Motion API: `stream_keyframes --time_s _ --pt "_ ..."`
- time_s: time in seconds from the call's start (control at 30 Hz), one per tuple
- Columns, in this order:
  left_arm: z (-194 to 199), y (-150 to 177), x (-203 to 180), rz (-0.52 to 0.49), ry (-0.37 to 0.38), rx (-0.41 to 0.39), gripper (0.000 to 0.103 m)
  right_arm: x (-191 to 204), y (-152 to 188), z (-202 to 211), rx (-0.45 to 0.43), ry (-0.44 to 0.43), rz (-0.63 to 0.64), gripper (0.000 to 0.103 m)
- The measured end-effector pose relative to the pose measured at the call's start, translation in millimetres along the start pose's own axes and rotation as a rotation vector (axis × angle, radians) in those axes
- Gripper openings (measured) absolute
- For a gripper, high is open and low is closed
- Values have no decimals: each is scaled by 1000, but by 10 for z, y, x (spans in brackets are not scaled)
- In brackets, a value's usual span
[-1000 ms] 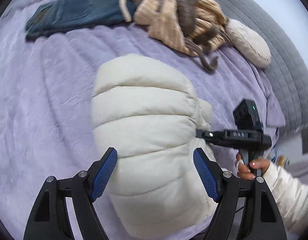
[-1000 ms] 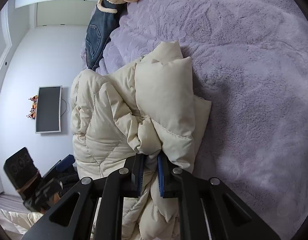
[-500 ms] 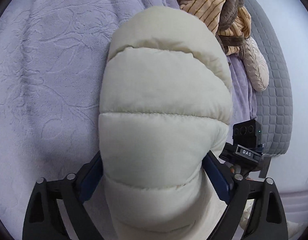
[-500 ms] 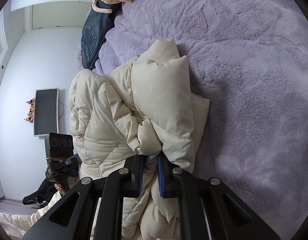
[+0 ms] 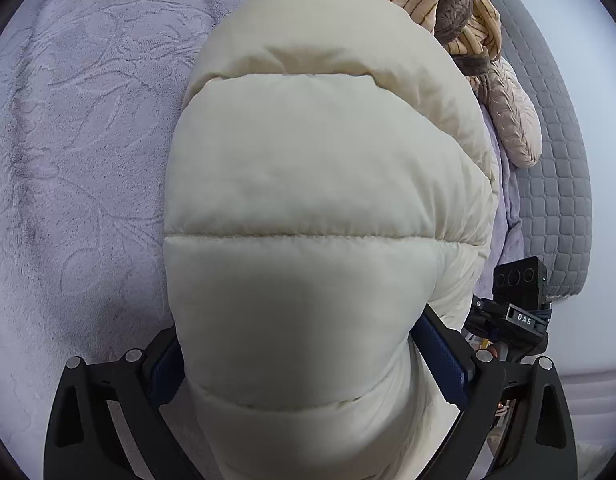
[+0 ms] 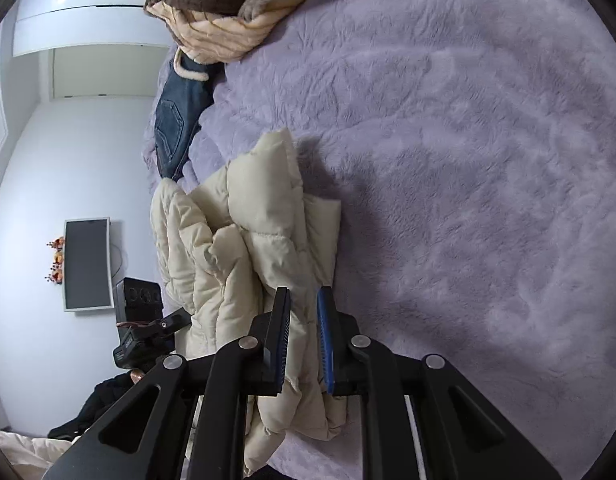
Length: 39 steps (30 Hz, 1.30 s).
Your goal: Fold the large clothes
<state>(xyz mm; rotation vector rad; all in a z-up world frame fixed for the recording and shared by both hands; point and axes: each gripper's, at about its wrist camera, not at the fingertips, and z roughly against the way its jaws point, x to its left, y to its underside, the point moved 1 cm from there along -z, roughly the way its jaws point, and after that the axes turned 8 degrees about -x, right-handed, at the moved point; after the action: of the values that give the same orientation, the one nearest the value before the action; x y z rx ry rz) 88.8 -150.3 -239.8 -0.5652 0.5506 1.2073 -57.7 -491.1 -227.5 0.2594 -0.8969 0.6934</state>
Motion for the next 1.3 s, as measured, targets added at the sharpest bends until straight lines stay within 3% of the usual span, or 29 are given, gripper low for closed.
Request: stream_keyframes --time_s 0.13,0.27,0.47,0.53,0.57,0.6,0.87,1.0,1.3 --pt "-51 -9 -72 -20 -32 -3 101 83 36 -509 113 -17 65 12" --pt "-82 -12 -107 -24 -70 -15 101 21 -22 -864 155 -25 29 10" --pt "-95 3 -139 -55 -80 -17 101 111 1 -447 120 50 83 15" --pt "-104 -5 -150 -53 -85 -19 101 59 1 -219 84 42 68 55" --pt "-107 -5 -154 -52 -86 -20 101 35 -1 -127 69 52 66 100" --pt "-112 -2 -160 -54 -89 -20 101 28 2 -60 55 53 69 103" --pt "-135 -22 -207 -62 -104 -22 101 118 -5 -79 122 -128 68 103" --pt "-143 -6 -212 -65 -106 -27 101 174 -9 -170 142 -36 124 103" --pt "-183 -10 -251 -80 -144 -42 103 147 -75 -721 196 -9 137 103"
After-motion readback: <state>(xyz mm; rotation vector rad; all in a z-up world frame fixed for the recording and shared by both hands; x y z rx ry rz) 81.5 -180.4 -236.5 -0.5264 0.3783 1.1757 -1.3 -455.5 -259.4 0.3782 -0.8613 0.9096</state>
